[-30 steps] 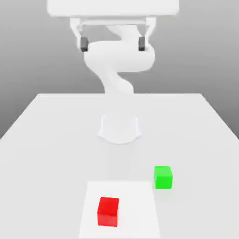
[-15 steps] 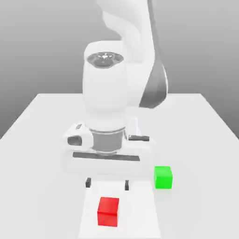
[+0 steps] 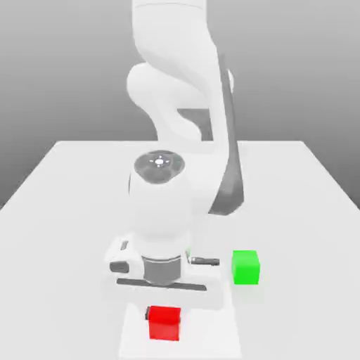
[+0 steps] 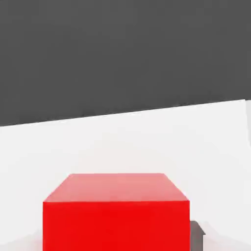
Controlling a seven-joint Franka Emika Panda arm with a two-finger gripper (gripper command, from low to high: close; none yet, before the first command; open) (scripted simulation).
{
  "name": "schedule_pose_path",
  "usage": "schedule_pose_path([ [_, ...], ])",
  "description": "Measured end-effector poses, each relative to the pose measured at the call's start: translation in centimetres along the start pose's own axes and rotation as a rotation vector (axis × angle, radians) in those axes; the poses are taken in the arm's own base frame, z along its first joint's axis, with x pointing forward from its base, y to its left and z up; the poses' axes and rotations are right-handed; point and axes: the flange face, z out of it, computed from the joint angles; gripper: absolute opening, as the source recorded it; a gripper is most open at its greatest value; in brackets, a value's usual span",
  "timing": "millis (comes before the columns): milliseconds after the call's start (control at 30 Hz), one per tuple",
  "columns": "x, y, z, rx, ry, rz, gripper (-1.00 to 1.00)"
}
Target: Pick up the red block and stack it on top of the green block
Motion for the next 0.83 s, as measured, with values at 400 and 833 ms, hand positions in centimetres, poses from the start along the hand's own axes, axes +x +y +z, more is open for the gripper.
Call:
schedule_pose_path([
  [400, -18.0, -0.4, -6.8, 0.014, -0.016, -0.548, -1.00],
  [833, -22.1, 1.4, -0.7, -0.001, 0.001, -0.708, 1.00],
])
